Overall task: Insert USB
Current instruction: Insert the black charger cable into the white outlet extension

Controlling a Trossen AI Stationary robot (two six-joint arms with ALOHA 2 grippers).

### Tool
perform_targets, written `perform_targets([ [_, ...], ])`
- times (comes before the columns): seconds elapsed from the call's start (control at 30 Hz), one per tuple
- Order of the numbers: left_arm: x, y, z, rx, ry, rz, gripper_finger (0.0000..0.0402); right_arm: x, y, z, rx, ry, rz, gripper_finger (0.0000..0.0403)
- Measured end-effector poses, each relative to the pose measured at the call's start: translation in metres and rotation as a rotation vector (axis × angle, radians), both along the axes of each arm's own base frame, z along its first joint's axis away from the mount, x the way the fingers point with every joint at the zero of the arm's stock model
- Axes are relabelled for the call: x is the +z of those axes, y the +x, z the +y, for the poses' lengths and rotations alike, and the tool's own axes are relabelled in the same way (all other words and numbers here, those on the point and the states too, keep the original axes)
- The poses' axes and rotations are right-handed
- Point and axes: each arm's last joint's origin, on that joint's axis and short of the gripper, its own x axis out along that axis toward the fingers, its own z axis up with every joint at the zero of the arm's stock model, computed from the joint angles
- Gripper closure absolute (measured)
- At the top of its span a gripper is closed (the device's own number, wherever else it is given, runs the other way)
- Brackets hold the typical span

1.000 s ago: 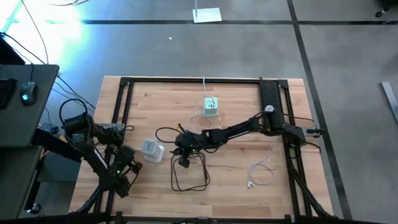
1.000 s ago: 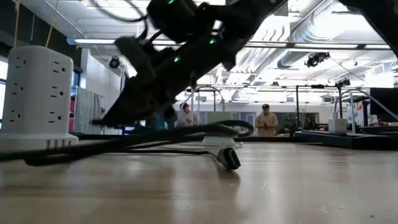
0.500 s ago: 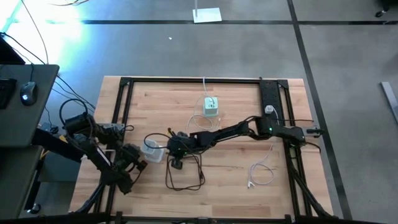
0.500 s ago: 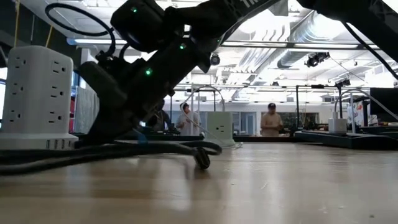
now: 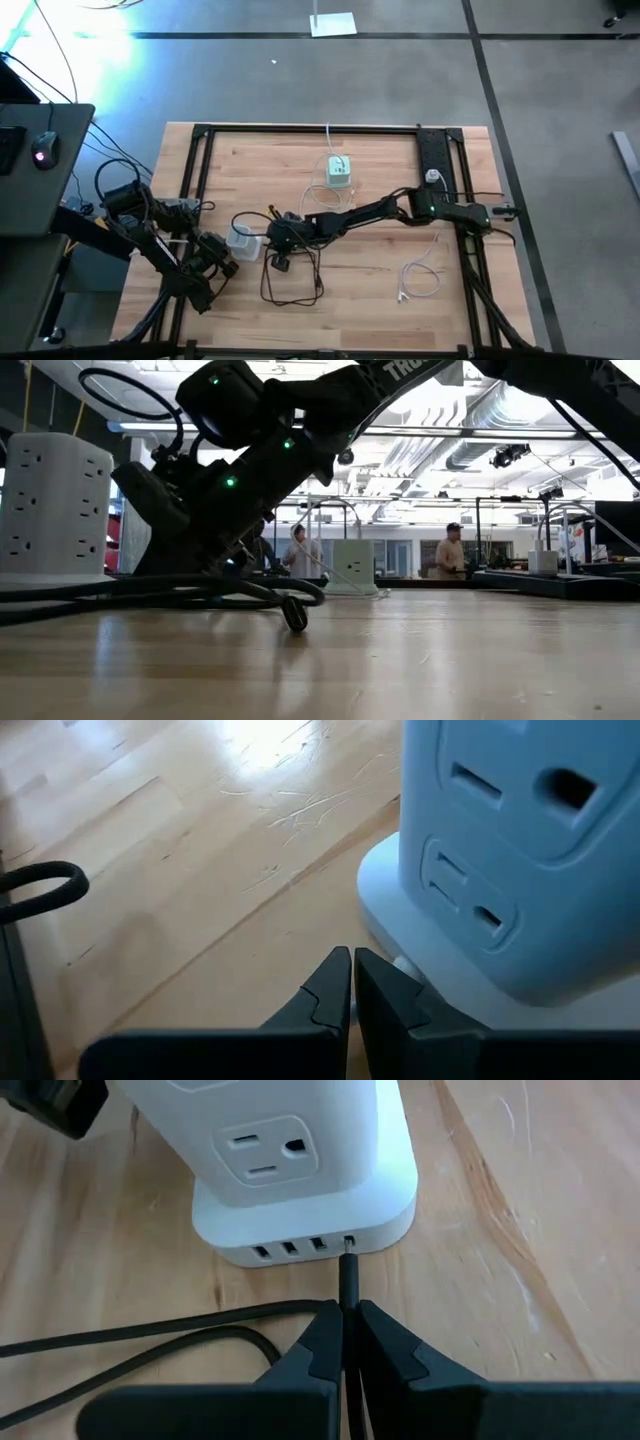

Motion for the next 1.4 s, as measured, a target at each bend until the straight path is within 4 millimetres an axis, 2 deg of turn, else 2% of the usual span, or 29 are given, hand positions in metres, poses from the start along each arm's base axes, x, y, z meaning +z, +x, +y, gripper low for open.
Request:
perform_targets([
  [1.23,-0.001,-0.0029,-0.0013,-0.022,-0.002,0.082,0.0401,0.005,0.001,0.0011,0.03,-0.059,-0.033,0.0403],
  [1.4,-0.0001,-0.0004,-0.0008,-0.054,0.026,0.032,0.0401,0.0062,0.0023,-0.0006,0.065,-0.058,-0.049,0.0403],
])
